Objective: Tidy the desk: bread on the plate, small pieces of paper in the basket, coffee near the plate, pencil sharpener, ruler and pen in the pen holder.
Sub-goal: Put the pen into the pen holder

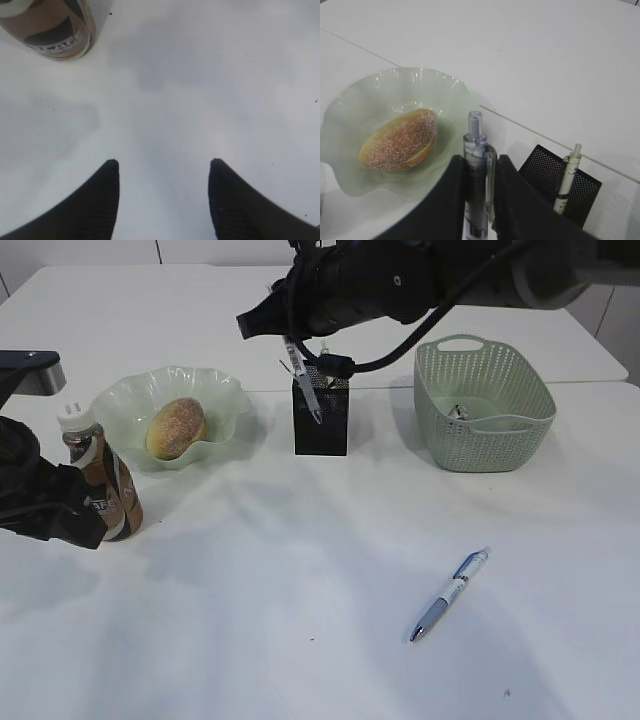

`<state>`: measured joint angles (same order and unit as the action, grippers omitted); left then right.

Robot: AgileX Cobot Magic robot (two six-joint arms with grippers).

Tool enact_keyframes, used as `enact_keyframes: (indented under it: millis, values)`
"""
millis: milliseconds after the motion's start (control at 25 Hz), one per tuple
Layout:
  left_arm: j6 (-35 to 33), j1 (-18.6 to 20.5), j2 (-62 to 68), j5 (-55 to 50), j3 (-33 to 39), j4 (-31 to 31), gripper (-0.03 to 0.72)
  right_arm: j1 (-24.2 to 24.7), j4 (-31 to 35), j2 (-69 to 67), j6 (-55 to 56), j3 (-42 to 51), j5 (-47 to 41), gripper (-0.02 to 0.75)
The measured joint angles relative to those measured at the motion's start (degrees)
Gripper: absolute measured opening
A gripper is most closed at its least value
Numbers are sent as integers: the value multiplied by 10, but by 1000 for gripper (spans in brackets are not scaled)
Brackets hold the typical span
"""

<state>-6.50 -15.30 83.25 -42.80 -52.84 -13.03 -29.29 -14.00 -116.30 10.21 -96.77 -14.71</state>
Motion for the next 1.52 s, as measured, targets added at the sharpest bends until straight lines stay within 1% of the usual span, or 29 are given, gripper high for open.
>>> enact_keyframes:
  millis: [80,120,280,360,400,440,480,520,640,840,960,1040,1160,1280,1320,1520]
  values:
    - [0,0,0,0,0,0,400,1,0,1,0,3,13,125]
    - [0,0,0,0,0,0,400,9,0,8,0,18,24,125]
    - [0,0,0,0,0,0,400,26,-4,32,0,53,84,125]
    - [0,0,0,1,0,0,400,38,-11,45,0,84,138,125]
    - [0,0,0,2,0,0,400,38,-11,45,0,84,138,125]
    - [0,0,0,2,0,0,400,43,-21,48,0,99,173,125]
    - [0,0,0,2,0,0,400,46,-22,48,0,104,186,125]
    - [0,0,0,2,0,0,400,47,-22,48,0,106,195,125]
    - [0,0,0,3,0,0,400,60,-17,49,0,125,264,125]
    - [0,0,0,3,0,0,400,82,-13,45,0,149,337,125]
    - [0,0,0,3,0,0,400,86,-12,42,0,150,349,125]
    - [0,0,0,3,0,0,400,89,3,24,0,150,397,125]
    - [0,0,0,3,0,0,400,90,12,5,-1,150,427,125]
    - [0,0,0,3,0,0,400,91,13,-4,-9,150,432,125]
    - [0,0,0,3,0,0,400,91,15,-16,-45,150,441,125]
    - [0,0,0,3,0,-1,400,91,22,-28,-69,150,482,125]
